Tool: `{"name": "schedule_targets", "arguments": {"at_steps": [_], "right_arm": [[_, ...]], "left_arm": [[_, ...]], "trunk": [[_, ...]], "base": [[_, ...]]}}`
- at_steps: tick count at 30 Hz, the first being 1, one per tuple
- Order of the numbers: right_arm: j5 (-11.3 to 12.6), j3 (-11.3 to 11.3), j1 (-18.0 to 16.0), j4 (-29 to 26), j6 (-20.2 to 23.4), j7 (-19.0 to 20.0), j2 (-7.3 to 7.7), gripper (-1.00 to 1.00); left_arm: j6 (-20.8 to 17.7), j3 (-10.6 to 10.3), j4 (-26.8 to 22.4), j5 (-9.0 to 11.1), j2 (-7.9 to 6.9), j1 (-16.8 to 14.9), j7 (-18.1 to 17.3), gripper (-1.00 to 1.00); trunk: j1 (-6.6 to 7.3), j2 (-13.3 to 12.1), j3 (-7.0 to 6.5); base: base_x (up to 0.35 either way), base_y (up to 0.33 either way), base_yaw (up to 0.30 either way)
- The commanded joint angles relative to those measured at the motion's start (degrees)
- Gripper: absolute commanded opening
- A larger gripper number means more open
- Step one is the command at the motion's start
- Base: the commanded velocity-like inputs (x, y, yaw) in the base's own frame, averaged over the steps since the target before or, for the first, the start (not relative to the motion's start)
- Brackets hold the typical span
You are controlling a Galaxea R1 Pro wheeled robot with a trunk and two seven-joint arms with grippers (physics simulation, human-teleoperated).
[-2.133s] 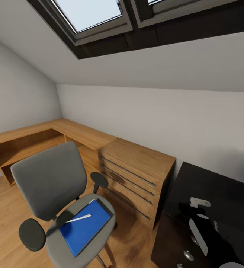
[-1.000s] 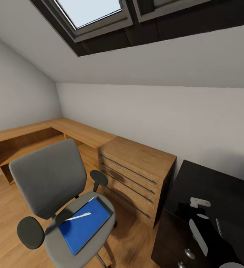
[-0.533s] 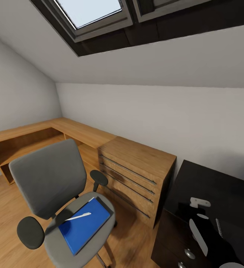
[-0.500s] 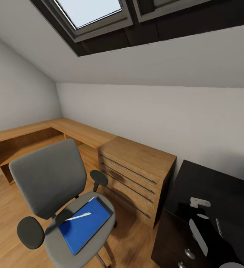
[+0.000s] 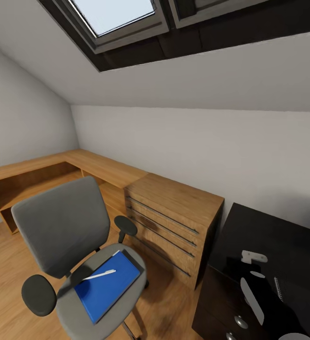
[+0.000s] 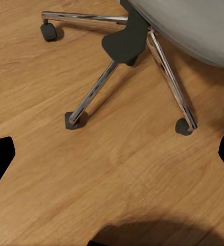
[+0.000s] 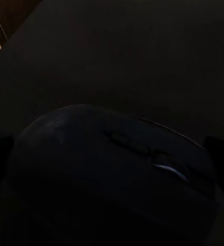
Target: In the bedroom, organize the workspace by keeping the computer under the desk, ensuring the monitor is on the desk, placing the keyboard on the desk next to the monitor, placing the mouse on the desk next to the keyboard, moving the folder from the swivel chair onto the desk next to the mouse, stacking the notebook on top of the folder with the pen on top of the notebook, and positioning the swivel chair next to the desk.
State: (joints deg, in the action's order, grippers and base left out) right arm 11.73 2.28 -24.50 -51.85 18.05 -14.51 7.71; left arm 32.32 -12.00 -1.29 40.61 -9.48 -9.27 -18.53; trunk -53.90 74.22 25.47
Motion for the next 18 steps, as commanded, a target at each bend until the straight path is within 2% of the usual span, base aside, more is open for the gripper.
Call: {"name": "schedule_targets", "arguments": {"at_steps": [1, 7, 8, 13, 18], "right_arm": [[0.6, -0.1, 0.0, -0.1, 0.2, -0.3, 0.02, -1.0], [0.6, -0.1, 0.0, -0.1, 0.2, -0.3, 0.04, -1.0], [0.5, -0.1, 0.0, -0.1, 0.2, -0.3, 0.04, 1.0], [0.6, -0.1, 0.0, -0.1, 0.2, -0.3, 0.03, 1.0], [0.6, -0.1, 0.0, -0.1, 0.1, -0.3, 0.03, 1.0]], "left_arm": [[0.1, -0.4, 0.1, 0.6, -0.01, 0.0, -0.3, 1.0], [0.1, -0.4, 0.1, 0.6, -0.01, 0.0, -0.4, 1.0], [0.1, -0.4, 0.1, 0.6, -0.01, 0.0, -0.4, 1.0], [0.1, -0.4, 0.1, 0.6, -0.01, 0.0, -0.4, 1.0], [0.1, -0.4, 0.1, 0.6, -0.01, 0.0, -0.3, 1.0]], "trunk": [[0.0, 0.0, 0.06], [0.0, 0.0, 0.06], [0.0, 0.0, 0.06], [0.0, 0.0, 0.06], [1.1, -2.0, -0.83]], "base": [[0.0, 0.0, 0.0], [0.0, 0.0, 0.0], [0.0, 0.0, 0.0], [0.0, 0.0, 0.0], [0.0, 0.0, 0.0]]}}
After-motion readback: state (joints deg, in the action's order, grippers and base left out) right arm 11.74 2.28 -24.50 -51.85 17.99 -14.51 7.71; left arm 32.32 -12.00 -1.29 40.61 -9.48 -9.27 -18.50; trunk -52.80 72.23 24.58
